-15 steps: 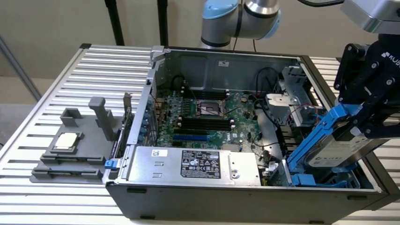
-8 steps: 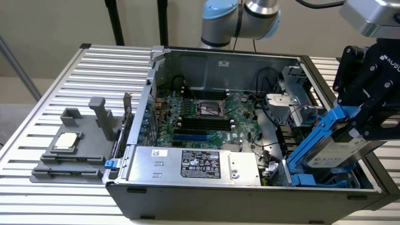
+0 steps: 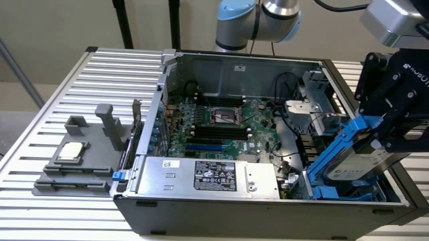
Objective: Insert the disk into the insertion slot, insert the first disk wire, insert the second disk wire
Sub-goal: 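Insert the second disk wire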
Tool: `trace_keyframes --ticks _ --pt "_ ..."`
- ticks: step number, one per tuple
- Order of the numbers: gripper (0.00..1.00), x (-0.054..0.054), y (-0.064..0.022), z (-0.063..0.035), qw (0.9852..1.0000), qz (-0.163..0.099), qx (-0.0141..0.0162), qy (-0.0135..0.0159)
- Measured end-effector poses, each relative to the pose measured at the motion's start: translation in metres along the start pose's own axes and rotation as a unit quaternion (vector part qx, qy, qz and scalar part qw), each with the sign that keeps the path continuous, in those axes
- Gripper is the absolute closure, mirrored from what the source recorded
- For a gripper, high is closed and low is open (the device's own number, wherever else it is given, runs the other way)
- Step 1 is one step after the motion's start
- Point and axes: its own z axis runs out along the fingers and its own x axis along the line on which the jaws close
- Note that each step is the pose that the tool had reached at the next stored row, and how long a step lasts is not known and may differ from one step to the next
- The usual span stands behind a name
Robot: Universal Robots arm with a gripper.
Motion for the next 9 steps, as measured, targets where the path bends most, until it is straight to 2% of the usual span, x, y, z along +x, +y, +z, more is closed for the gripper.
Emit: trace_keyframes --ticks 6,9 --pt "0.68 0.0003 0.0000 0.0039 1.0000 0.000 0.0001 -0.0066" --pt "0.68 0.0005 0.0000 0.0058 0.9999 0.000 0.0002 -0.0113"
